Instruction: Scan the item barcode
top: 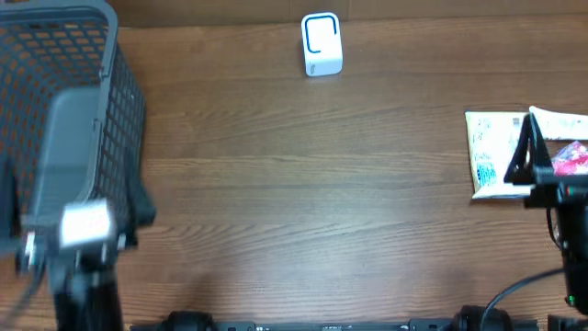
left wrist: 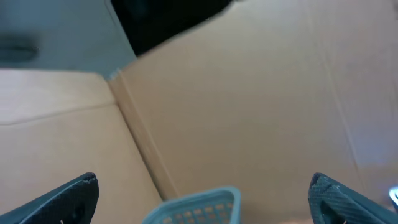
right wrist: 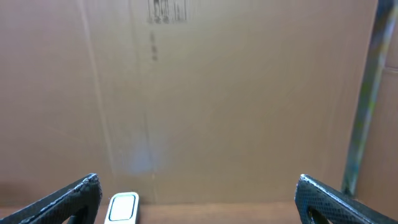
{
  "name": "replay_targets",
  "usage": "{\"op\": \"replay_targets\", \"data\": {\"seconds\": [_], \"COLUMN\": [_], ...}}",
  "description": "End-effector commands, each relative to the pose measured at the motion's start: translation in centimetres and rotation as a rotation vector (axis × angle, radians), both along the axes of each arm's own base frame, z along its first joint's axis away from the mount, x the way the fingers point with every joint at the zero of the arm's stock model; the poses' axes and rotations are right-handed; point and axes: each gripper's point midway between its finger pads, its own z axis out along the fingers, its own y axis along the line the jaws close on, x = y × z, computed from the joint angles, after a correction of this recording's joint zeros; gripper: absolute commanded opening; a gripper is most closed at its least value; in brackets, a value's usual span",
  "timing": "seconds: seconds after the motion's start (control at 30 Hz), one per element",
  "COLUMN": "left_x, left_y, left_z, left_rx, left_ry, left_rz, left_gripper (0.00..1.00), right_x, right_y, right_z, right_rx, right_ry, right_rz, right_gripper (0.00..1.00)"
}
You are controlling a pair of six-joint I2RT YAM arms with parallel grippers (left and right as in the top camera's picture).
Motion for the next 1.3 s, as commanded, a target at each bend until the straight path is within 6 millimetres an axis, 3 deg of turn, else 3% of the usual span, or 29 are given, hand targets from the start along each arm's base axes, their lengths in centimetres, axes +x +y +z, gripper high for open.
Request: {"op": "replay_targets", "data": {"seconds": [0.0,0.17,0.27,0.33,0.47,0.8,1.03,1.17,1.27], "left_x": [-3.0,-7.7,-9.7,-10.2,-10.6,-10.6,-10.3,-10.3,-10.4], "left_y": [-1.2,-0.5,-1.6,-2.6,-4.0,-3.8,-4.4,-4.7,-4.9], "left_z": [-0.1,-1.2,-1.9,-1.6,-1.0,-1.0,-1.2,-1.3,-1.2], "left_rx": [0.037,0.009,0.033,0.058,0.1,0.1,0.114,0.121,0.128], "left_ry": [-0.091,-0.232,-0.284,-0.297,-0.325,-0.323,-0.308,-0.306,-0.31], "left_rz": [-0.056,0.049,0.052,0.009,-0.059,-0.044,-0.077,-0.091,-0.103], "left_gripper": [1.0,1.0,1.0,1.0,1.0,1.0,1.0,1.0,1.0], "right_x": [0.1,-0.1,-0.5,-1.8,-5.9,-14.4,-16.2,-17.6,-18.2], "right_y": [-0.1,-0.1,1.8,2.9,4.6,8.6,10.2,10.1,10.2], "right_z": [-0.5,0.8,0.9,1.5,2.6,3.0,3.1,6.0,6.5], "right_rx": [-0.013,-0.036,-0.06,-0.083,-0.117,-0.162,-0.187,-0.275,-0.302], "right_ry": [-0.031,-0.146,-0.152,-0.188,-0.267,-0.414,-0.45,-0.615,-0.654], "right_rz": [0.001,0.005,0.105,0.159,0.213,0.438,0.572,0.526,0.528], "right_gripper": [1.0,1.0,1.0,1.0,1.0,1.0,1.0,1.0,1.0]}}
